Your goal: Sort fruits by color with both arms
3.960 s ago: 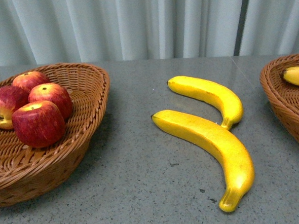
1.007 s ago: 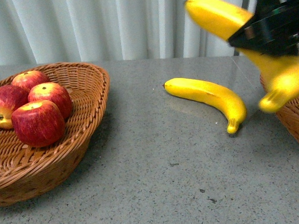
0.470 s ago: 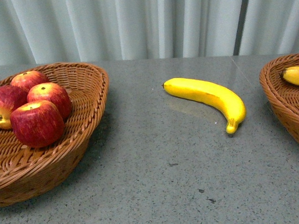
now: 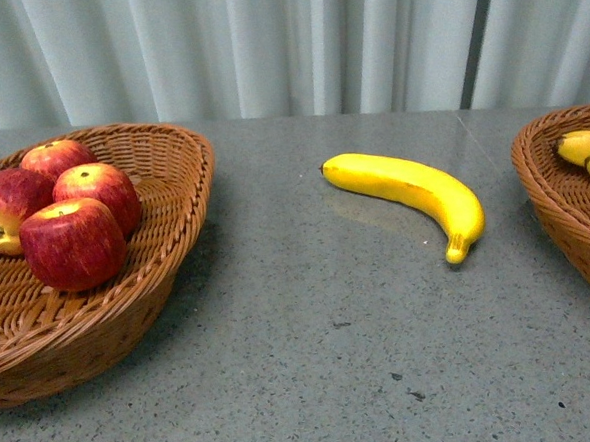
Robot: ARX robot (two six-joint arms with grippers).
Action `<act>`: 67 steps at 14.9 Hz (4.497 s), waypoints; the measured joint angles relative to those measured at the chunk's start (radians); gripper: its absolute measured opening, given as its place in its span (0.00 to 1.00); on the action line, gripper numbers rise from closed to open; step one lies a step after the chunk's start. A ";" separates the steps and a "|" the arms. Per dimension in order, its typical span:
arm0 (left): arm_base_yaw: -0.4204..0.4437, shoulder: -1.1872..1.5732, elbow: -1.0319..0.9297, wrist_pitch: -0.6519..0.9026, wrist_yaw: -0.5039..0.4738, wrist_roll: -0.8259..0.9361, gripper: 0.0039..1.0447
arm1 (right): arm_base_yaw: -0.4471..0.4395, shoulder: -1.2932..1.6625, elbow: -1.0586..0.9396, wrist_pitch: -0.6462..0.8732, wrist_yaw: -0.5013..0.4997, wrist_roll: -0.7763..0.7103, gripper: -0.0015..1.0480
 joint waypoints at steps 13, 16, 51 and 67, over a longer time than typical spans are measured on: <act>0.000 0.000 0.000 0.000 0.000 0.000 0.94 | 0.362 0.601 0.542 -0.210 0.167 0.149 0.94; 0.000 0.000 0.000 0.000 0.000 0.000 0.94 | 0.356 0.624 0.576 -0.309 0.185 0.166 0.94; 0.000 0.000 0.000 0.000 0.000 0.000 0.94 | -0.125 -1.023 -0.625 -0.013 0.129 0.379 0.46; 0.000 0.000 0.000 0.000 0.000 0.000 0.94 | 0.089 -1.523 -0.997 -0.067 0.343 0.394 0.30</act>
